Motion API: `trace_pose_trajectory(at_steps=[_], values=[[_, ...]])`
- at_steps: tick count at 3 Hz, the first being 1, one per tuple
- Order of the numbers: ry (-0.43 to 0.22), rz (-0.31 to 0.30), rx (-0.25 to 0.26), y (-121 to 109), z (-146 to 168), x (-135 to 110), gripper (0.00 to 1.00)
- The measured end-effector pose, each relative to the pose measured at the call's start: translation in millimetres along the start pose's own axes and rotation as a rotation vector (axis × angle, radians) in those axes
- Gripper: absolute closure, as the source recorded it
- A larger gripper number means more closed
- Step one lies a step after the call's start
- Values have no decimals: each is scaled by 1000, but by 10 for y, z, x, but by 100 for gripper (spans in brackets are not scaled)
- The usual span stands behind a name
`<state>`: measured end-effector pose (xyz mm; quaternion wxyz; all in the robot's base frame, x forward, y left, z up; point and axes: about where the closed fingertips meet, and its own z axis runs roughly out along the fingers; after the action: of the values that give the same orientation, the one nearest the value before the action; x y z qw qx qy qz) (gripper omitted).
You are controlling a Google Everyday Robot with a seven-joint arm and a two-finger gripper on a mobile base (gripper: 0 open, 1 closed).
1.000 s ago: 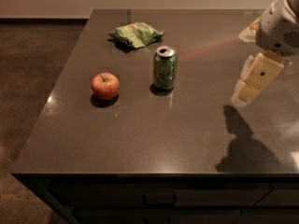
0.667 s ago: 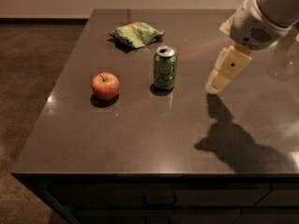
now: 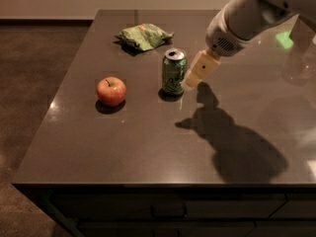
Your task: Knock green can over
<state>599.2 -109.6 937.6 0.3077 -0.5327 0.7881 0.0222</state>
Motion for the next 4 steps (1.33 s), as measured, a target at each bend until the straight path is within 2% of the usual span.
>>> trace_pose_trajectory(at_steps=[1,3,4], values=[[-10,19,-15,15,272,-64,0],[-76,40,-36,48,556,-246,0],[-118,52,-60,76,623,-293,11]])
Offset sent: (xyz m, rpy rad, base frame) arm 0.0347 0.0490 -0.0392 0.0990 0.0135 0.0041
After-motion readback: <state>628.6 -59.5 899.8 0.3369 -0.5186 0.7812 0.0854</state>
